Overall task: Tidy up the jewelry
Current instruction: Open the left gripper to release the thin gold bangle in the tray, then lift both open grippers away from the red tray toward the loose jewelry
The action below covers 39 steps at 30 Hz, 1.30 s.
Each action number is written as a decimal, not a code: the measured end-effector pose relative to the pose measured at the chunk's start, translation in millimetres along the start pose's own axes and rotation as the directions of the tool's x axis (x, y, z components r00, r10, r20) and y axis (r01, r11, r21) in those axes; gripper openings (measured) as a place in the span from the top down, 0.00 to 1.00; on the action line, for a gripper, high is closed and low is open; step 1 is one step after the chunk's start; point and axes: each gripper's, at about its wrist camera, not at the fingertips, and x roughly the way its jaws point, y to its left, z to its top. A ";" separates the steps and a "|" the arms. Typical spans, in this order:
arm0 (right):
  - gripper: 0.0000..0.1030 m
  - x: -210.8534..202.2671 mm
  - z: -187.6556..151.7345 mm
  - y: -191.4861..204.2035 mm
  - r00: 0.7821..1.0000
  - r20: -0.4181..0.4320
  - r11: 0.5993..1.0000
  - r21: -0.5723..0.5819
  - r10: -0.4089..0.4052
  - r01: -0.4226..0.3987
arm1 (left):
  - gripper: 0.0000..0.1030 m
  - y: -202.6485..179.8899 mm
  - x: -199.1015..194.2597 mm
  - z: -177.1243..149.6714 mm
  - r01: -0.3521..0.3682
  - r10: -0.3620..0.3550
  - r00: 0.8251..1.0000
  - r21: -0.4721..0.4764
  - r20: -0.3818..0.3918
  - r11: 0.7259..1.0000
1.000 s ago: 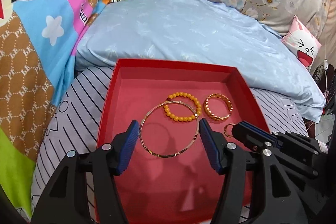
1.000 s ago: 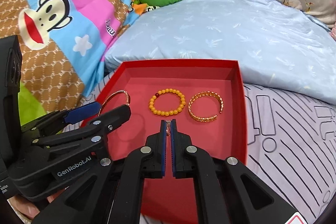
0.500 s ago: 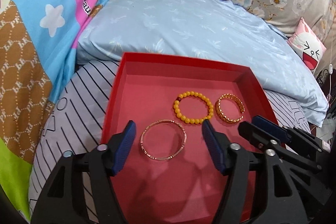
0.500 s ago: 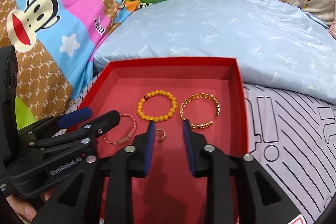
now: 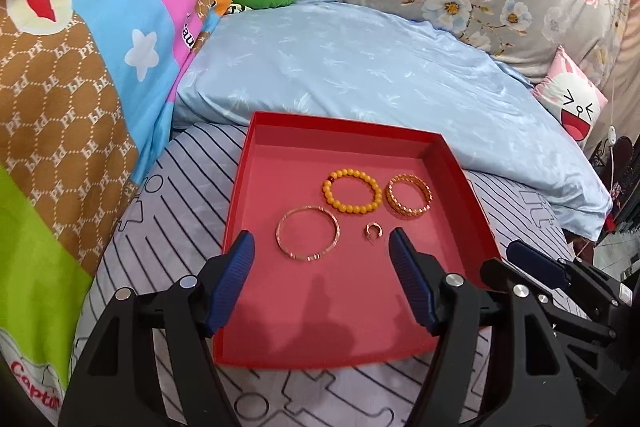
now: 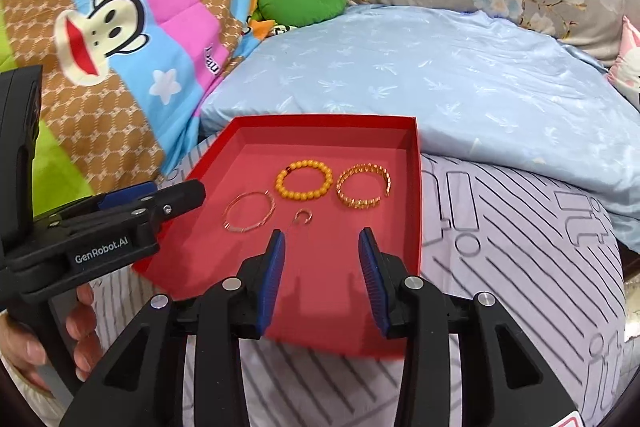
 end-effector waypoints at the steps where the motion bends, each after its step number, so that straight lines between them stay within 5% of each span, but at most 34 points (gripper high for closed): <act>1: 0.63 -4.7 -4.3 1.6 1.000 -0.001 1.000 -0.003 0.000 0.000 | 0.36 -1.4 -3.9 -2.7 0.002 -0.002 1.000 0.003 0.001 1.000; 15: 0.63 -57.5 -69.9 6.9 1.000 -0.028 1.000 0.013 -0.004 0.005 | 0.36 -8.6 -57.2 -65.0 0.012 -0.012 1.000 0.004 -0.025 1.000; 39: 0.63 -90.5 -186.7 -6.6 0.987 -0.161 0.994 0.100 -0.024 0.041 | 0.36 15.6 -83.0 -191.3 -0.029 0.018 0.986 -0.062 -0.164 0.998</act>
